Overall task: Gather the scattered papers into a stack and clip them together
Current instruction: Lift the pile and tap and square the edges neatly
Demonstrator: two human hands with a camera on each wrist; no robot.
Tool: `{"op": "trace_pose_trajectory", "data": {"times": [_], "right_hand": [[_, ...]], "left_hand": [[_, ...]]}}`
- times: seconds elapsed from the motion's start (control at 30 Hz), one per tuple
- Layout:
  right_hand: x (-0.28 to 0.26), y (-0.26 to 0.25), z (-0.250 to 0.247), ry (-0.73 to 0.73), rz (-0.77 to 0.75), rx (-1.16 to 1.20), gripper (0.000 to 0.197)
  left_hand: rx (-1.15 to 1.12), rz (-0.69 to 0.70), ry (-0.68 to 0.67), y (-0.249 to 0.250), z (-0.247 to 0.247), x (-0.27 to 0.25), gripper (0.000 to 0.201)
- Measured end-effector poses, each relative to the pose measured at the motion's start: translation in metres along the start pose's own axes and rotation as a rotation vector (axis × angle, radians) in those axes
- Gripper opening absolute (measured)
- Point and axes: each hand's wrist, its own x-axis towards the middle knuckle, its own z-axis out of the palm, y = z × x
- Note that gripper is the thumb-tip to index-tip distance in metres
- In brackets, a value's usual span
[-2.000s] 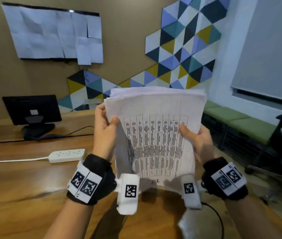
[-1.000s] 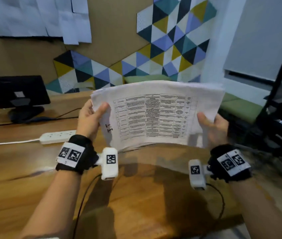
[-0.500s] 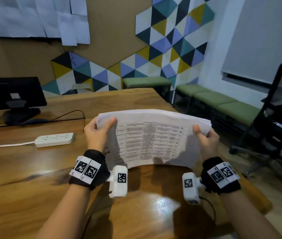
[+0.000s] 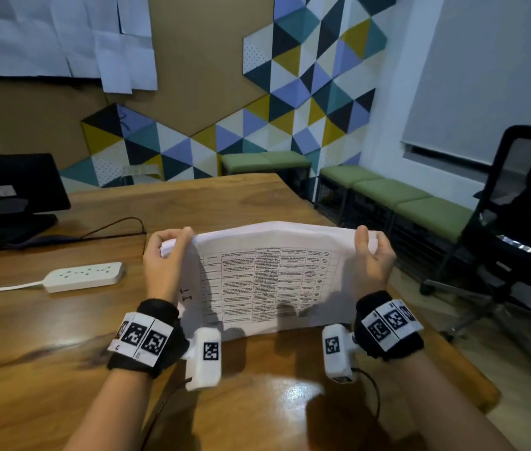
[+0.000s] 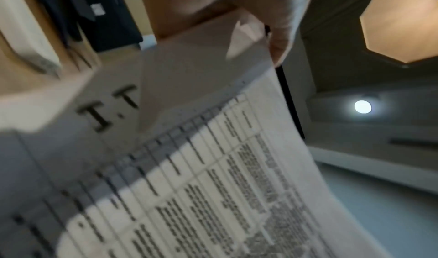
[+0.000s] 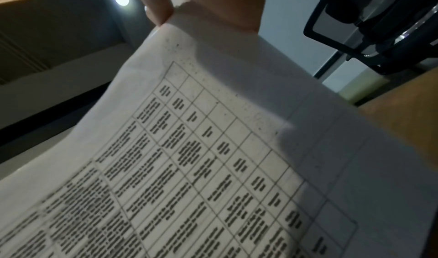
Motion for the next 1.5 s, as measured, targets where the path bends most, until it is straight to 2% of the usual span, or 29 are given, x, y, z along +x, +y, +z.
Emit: {"op": "trace_pose_trajectory", "data": {"times": [0.1,0.2,0.27,0.33,0.4,0.43,0.5,0.6,0.73,0.87,0.97,1.07,1.13,1.23,1.27,1.33,1.4,1.5], "right_hand": [[-0.003,-0.001,-0.003,-0.015,-0.032,0.016,0.036],[-0.003,-0.008,-0.003,0.003,-0.075,0.033,0.037],[0.0,-0.005,-0.009,-0.058,-0.102,0.015,0.031],[-0.002,0.001,-0.016,-0.18,-0.079,0.003,0.021],[-0.006,0.008,-0.021,-0.241,-0.03,-0.055,0.036],[-0.008,0.008,-0.022,-0.212,-0.02,-0.07,0.039],[-0.01,0.002,-0.023,-0.07,-0.046,-0.063,0.028],[-0.009,-0.003,-0.026,0.082,-0.089,0.025,0.019],[-0.022,0.0,-0.024,0.123,0.008,0.087,0.019],[-0.024,-0.007,-0.016,0.188,0.096,0.106,0.03],[-0.014,-0.01,-0.015,0.232,0.181,0.171,0.028],[-0.009,-0.01,-0.017,0.196,0.195,0.205,0.014],[-0.009,-0.008,-0.019,0.153,0.184,0.181,0.015],[-0.008,-0.008,-0.024,0.071,0.139,0.184,0.01],[-0.007,-0.008,-0.026,0.039,0.113,0.198,0.012],[-0.008,-0.006,-0.03,-0.047,0.071,0.238,0.016],[-0.009,-0.001,-0.036,-0.18,0.012,0.208,0.014],[-0.002,0.009,-0.046,-0.345,-0.094,-0.022,0.044]], "left_hand": [[-0.012,-0.005,-0.092,-0.005,-0.004,-0.002,0.017],[0.089,0.116,-0.264,-0.001,-0.004,-0.006,0.034],[0.089,0.164,-0.247,0.002,-0.004,-0.007,0.026],[0.041,0.154,-0.172,0.005,-0.004,-0.008,0.02],[0.002,0.149,-0.175,0.008,-0.002,-0.013,0.017],[0.0,0.164,-0.199,0.009,-0.002,-0.017,0.017],[-0.01,0.215,-0.241,0.011,-0.002,-0.028,0.018],[-0.051,0.251,-0.228,0.009,-0.011,-0.037,0.022],[0.026,0.238,-0.226,-0.003,-0.022,-0.043,0.034],[0.04,0.14,-0.215,-0.008,-0.023,-0.045,0.05],[0.019,0.114,-0.228,-0.005,-0.022,-0.047,0.041],[-0.026,0.08,-0.25,-0.005,-0.022,-0.045,0.036],[-0.037,0.049,-0.26,-0.004,-0.019,-0.044,0.039],[-0.054,0.0,-0.226,-0.001,-0.013,-0.046,0.012],[-0.065,-0.015,-0.195,0.002,-0.011,-0.046,0.011],[-0.077,-0.041,-0.141,0.006,-0.007,-0.046,0.026],[-0.063,-0.058,-0.08,0.012,-0.002,-0.045,0.029],[-0.034,-0.008,-0.088,0.015,-0.002,-0.044,0.031]]}}
